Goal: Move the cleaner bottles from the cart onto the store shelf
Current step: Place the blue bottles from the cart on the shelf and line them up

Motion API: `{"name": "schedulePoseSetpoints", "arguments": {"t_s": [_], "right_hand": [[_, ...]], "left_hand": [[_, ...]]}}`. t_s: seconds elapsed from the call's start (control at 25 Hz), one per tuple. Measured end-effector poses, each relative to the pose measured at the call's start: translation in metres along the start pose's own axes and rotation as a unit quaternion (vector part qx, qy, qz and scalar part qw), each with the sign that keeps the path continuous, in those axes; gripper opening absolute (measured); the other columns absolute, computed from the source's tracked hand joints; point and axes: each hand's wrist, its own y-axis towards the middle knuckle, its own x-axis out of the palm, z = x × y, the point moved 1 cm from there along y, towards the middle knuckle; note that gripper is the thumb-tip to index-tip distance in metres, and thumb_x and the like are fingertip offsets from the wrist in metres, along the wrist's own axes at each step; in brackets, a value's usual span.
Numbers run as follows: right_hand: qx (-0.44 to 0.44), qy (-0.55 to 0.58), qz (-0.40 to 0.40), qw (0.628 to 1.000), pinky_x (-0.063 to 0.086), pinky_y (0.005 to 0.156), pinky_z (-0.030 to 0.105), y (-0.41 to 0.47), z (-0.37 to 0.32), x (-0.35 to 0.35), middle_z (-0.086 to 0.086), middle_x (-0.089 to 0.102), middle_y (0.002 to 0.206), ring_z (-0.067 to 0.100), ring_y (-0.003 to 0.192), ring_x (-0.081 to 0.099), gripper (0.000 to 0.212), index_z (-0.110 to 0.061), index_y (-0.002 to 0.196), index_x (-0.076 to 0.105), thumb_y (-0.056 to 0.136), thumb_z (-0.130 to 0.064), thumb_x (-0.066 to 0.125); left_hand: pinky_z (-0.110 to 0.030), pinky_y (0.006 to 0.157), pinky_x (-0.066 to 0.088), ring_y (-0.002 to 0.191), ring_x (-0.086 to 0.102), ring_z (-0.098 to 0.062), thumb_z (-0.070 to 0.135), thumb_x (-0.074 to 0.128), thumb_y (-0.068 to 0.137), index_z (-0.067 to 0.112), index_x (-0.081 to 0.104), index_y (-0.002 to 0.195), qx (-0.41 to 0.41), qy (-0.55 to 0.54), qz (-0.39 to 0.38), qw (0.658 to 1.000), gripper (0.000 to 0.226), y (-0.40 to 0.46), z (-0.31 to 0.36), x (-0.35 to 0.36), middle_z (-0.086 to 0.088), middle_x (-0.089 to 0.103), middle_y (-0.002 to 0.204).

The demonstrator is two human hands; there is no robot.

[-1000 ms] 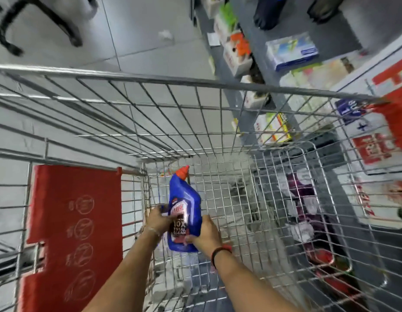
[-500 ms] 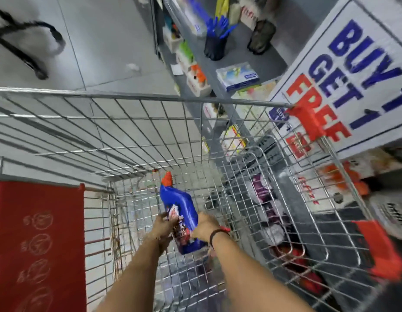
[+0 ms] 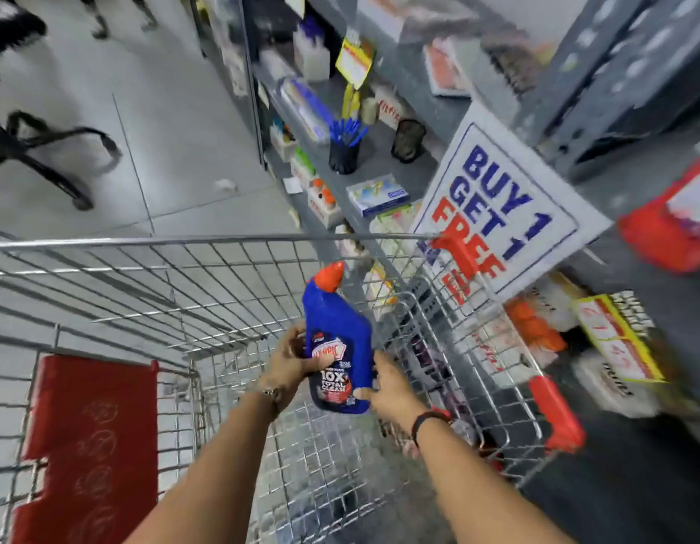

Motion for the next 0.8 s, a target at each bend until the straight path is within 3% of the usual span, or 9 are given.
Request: {"name": "schedulePoseSetpoints", "arguments": {"t_s": [0.12,0.24,0.32,0.44,0.6,0.68,0.8], "right_hand": [[-0.038,0.049,0.079,0.995,0.04,0.096,0.031,-0.076,-0.01,-0.066,0.007,0.048,0.117,0.015,0.106,0.044,0.058,-0.002,0.129,0.033,0.078,0.011,0.057],[-0.061,0.046,0.185,0.98,0.04,0.1,0.036,-0.167,0.0,-0.132,0.016,0.051,0.125,0.015,0.106,0.046,0.059,0.001,0.13,0.031,0.078,0.01,0.059],[-0.063,0.051,0.252,0.964,0.041,0.097,0.034,-0.254,0.025,-0.177,0.015,0.053,0.122,0.016,0.103,0.049,0.057,0.0,0.127,0.033,0.078,0.009,0.06],[-0.038,0.066,0.346,0.935,0.044,0.101,0.044,-0.369,0.073,-0.225,0.012,0.056,0.119,0.022,0.105,0.056,0.057,-0.006,0.123,0.037,0.074,0.002,0.067],[0.013,0.078,0.483,0.872,0.048,0.096,0.049,-0.506,0.147,-0.262,0.007,0.063,0.112,0.024,0.105,0.061,0.055,-0.022,0.112,0.045,0.068,-0.007,0.074],[0.03,0.09,0.541,0.836,0.049,0.095,0.044,-0.557,0.175,-0.276,0.002,0.063,0.105,0.021,0.103,0.062,0.055,-0.037,0.099,0.044,0.069,-0.002,0.073],[0.047,0.107,0.604,0.789,0.047,0.097,0.046,-0.593,0.222,-0.299,0.006,0.061,0.108,0.027,0.107,0.06,0.057,-0.036,0.102,0.044,0.07,0.003,0.072]], "left_hand": [[-0.019,0.058,0.057,0.065,0.068,-0.009,-0.014,0.066,0.061,0.004,0.06,0.095,0.061,0.072,-0.11,0.989,0.038,-0.029,0.049,0.079,0.008,0.076,0.066],[-0.019,0.058,0.057,0.061,0.066,-0.008,-0.01,0.069,0.062,0.006,0.063,0.088,0.112,0.12,-0.212,0.963,0.031,-0.075,0.076,0.179,0.01,0.075,0.062],[-0.023,0.06,0.058,0.062,0.066,-0.009,0.004,0.079,0.054,0.013,0.064,0.082,0.135,0.141,-0.292,0.936,0.033,-0.127,0.074,0.266,0.01,0.075,0.063],[-0.023,0.06,0.058,0.065,0.066,-0.009,0.033,0.088,0.032,0.015,0.065,0.083,0.156,0.164,-0.39,0.893,0.058,-0.198,0.052,0.375,0.009,0.076,0.067],[-0.014,0.062,0.055,0.064,0.063,0.003,0.02,0.082,0.038,0.023,0.063,0.078,0.198,0.199,-0.509,0.814,0.044,-0.286,0.003,0.505,0.02,0.073,0.065],[-0.017,0.07,0.056,0.07,0.063,0.002,0.026,0.078,0.042,0.026,0.063,0.079,0.221,0.214,-0.556,0.772,0.04,-0.32,-0.021,0.56,0.023,0.072,0.067],[-0.01,0.066,0.053,0.066,0.061,0.008,0.016,0.079,0.05,0.028,0.059,0.08,0.229,0.227,-0.584,0.745,0.038,-0.345,-0.062,0.619,0.028,0.071,0.066]]}}
